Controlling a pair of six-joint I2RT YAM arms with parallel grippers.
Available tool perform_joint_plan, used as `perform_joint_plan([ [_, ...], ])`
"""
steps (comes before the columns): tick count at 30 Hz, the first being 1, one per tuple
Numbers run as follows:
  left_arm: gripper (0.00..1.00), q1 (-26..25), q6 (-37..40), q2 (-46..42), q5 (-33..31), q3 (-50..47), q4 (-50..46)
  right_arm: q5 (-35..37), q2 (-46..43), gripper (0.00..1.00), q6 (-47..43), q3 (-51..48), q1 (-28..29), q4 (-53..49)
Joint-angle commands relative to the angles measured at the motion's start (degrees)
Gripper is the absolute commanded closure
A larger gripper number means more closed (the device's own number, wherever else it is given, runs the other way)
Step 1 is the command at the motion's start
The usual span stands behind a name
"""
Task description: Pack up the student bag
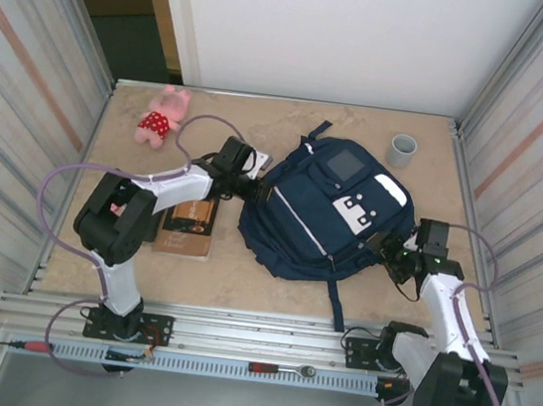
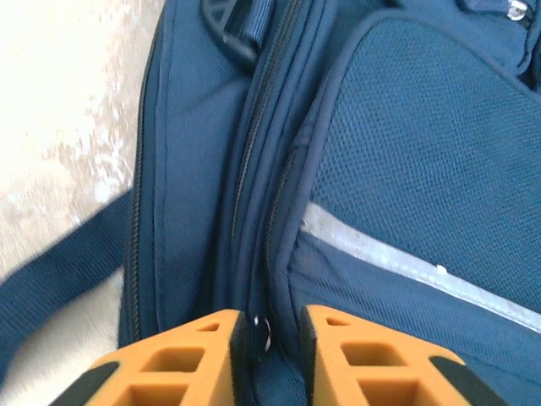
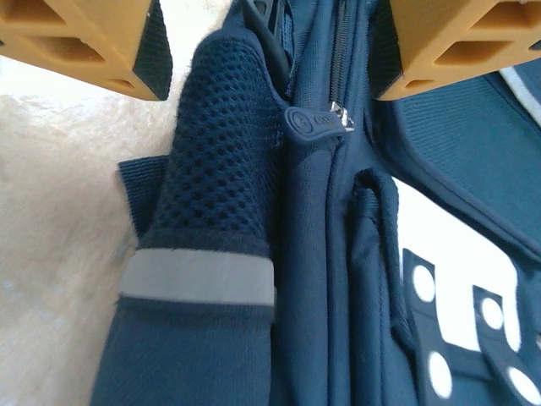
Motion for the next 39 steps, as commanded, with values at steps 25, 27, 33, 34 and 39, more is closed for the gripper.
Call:
perform_joint_plan([
  [25,0.68,-10.21,-4.39,-24.69,-9.28,-13.41,-11.42,8.53,16.64,0.29,3.36,13.23,15.91,3.97],
  [27,0.64,-6.52,-6.95,-24.98,-8.71,-11.60,-10.91,8.46,13.77,0.30,4.33,12.57,13.10,0.31],
  [33,0.65,5.12,-8.61,-17.05,-4.92,-3.57,-12.52,5.74,3.68,0.30,6.22,7.81,11.02,1.75],
  [34,0.66,6.22,-8.30,-14.99,-4.44,-2.62,-12.24,5.20,3.35,0.30,6.81,7.21,11.02,2.62],
  [39,0.71,9.56,-5.70,-4.50,-0.98,2.72,-13.46,-1.91,6.58,0.36,9.37,3.07,12.77,13.88],
])
